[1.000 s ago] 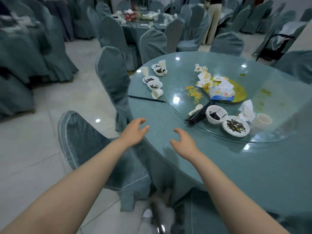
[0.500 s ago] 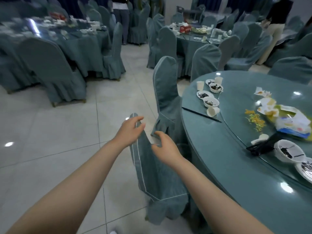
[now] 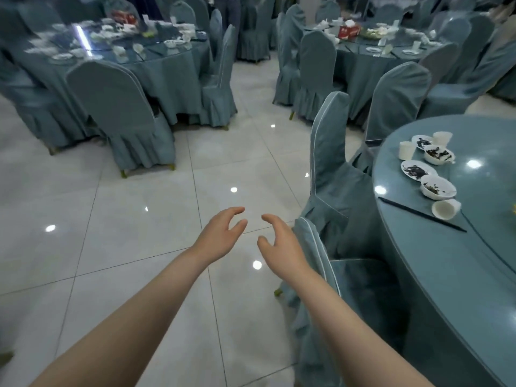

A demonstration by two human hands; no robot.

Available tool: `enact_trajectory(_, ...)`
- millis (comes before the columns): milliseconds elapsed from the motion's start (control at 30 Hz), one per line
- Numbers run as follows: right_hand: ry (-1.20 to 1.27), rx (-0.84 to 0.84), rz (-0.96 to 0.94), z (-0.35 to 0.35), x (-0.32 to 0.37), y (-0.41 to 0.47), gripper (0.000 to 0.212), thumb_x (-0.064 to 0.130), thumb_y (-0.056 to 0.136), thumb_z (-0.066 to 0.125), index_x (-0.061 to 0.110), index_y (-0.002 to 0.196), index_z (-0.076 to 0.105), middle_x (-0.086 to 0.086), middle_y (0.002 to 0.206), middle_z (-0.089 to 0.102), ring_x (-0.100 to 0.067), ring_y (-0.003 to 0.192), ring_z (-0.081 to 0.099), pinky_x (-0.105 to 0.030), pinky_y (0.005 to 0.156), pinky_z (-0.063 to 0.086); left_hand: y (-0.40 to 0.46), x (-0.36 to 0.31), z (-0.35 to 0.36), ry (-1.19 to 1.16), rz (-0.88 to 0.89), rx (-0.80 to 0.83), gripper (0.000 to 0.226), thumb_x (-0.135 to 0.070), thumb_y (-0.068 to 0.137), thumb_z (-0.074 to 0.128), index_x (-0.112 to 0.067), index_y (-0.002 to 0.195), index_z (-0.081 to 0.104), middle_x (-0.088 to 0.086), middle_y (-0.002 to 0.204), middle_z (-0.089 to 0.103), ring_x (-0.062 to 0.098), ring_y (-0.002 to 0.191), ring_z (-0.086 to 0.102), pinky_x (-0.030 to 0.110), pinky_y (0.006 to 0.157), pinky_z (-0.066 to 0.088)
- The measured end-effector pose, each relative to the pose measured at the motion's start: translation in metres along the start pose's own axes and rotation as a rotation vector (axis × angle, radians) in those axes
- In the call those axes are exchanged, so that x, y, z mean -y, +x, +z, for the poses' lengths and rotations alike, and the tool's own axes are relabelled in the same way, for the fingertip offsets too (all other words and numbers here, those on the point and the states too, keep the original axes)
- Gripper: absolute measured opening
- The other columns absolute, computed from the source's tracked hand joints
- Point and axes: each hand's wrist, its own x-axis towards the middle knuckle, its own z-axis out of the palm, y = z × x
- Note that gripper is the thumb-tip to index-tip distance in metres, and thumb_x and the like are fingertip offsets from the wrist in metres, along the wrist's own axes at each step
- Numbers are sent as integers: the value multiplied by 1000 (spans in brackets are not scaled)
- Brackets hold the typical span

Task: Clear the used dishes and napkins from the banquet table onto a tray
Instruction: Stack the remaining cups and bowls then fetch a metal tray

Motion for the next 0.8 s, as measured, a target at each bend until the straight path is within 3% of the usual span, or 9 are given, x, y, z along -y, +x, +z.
enact_trajectory(333, 11, -49, 148, 27, -16, 130, 48, 19, 93, 51, 23, 140, 41, 11, 142, 43, -7, 135, 36, -17, 100, 25, 117, 49, -27, -57, 25, 83, 36, -35, 99, 49, -29, 134, 50, -19, 133, 46, -7, 120, 38, 14, 100, 26)
enact_trajectory(800, 83, -178, 327, 15, -23, 316, 45, 18, 93, 52, 22, 137, 44, 9, 140, 47, -7, 131, 40, -18, 99, 28, 324, 71, -54, -128, 42, 233, 28, -37, 98, 49, -35, 126, 55, -21, 129, 50, -2, 121, 44, 17, 99, 32)
